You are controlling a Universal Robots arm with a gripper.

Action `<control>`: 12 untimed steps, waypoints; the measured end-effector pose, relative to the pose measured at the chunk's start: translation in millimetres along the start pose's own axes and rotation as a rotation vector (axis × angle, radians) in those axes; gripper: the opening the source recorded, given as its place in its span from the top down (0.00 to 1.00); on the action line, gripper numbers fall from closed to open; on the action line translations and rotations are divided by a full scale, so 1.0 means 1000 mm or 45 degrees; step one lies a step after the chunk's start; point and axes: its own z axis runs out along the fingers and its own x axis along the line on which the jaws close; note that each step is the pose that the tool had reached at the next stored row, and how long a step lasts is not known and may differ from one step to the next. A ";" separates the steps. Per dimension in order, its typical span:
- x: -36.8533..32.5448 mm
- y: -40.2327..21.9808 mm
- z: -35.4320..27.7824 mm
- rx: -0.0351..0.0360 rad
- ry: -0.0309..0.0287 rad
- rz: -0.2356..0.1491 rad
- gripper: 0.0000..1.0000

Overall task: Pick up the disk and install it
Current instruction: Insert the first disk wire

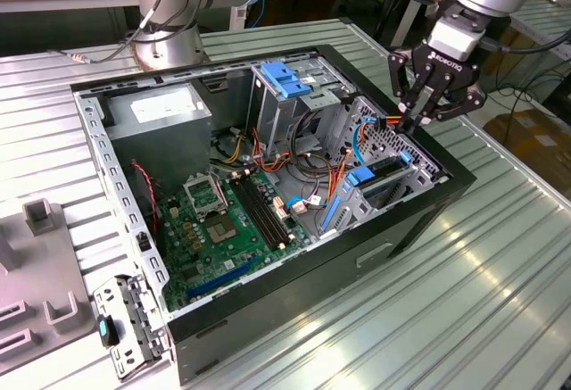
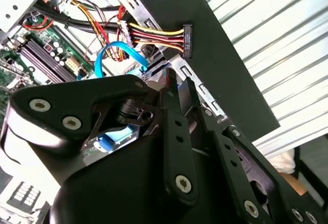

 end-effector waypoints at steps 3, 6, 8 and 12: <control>-0.0007 -0.0053 -0.0001 0.0003 -0.0002 -0.008 0.76; -0.0018 -0.0092 -0.0002 0.0005 -0.0001 -0.018 0.76; -0.0018 -0.0117 -0.0002 0.0008 0.0002 -0.040 0.76; -0.0007 -0.0157 -0.0002 0.0018 0.0007 -0.089 0.76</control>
